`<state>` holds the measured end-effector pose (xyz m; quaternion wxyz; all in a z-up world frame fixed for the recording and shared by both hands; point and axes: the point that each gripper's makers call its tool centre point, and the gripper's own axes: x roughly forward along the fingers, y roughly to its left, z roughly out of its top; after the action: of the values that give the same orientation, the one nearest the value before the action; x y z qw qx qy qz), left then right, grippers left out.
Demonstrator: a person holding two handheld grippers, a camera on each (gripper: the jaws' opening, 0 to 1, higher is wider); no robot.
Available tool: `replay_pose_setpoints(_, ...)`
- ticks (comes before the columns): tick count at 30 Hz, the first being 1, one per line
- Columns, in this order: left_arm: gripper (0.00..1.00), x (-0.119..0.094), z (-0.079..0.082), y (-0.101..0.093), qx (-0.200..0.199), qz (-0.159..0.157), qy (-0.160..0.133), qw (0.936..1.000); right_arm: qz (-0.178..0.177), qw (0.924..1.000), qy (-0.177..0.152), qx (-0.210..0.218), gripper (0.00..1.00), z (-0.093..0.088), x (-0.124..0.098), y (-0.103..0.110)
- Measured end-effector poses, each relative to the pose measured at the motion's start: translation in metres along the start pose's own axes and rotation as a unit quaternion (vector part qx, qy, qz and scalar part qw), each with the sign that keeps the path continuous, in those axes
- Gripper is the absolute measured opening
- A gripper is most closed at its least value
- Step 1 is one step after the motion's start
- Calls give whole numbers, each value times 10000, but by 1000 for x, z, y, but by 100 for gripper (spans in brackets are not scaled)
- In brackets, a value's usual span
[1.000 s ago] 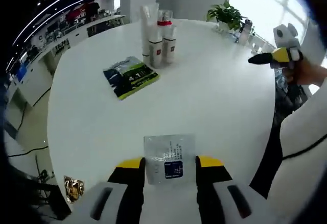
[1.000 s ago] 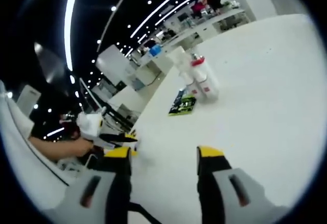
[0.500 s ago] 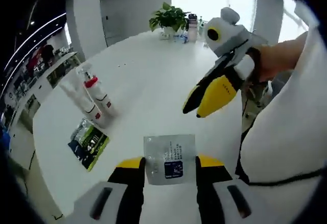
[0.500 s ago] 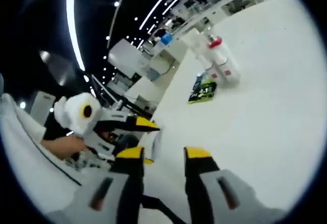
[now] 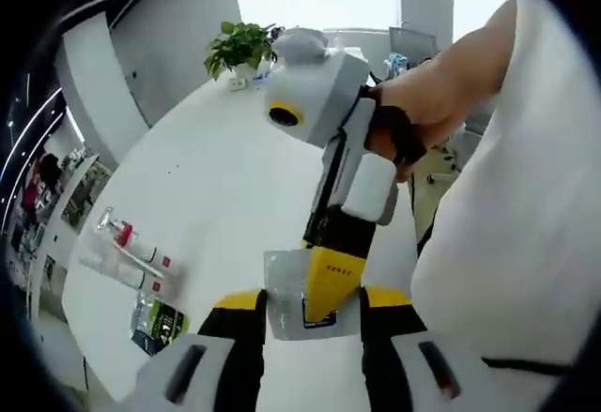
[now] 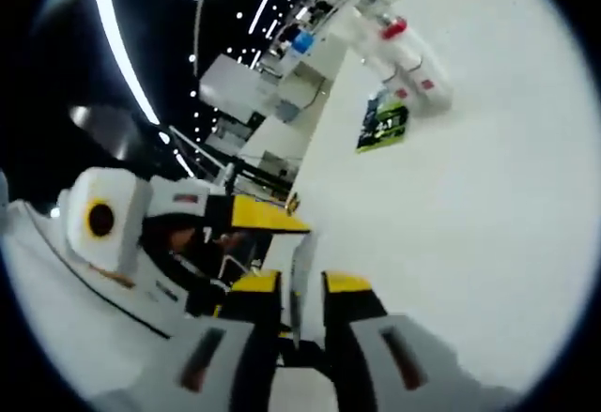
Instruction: Arrange the skincare products in the storage area until every visible bottle or jar stands upright without overlapping.
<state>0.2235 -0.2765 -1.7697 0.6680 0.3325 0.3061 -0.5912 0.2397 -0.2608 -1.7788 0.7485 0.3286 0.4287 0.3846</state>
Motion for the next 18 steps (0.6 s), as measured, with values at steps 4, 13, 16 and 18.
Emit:
replay_pose_setpoints(4, 40, 1, 0, -1, -2, -17, 8, 10000, 140, 9997, 55, 195, 2, -3, -3, 3)
replay_pose_setpoints(13, 47, -7, -7, 8, -1657, -113, -658, 9839, 367, 9983, -323, 324, 0, 9, -17, 6)
replay_pose_setpoints(16, 51, -11, -3, 10, -2864, -437, -1194, 9497, 518, 9969, -508, 315, 0, 17, -21, 10)
replay_pose_setpoints(18, 50, -17, 7, 14, -3822, -761, -1766, 9039, 651, 9956, -608, 284, 0, 22, -23, 15)
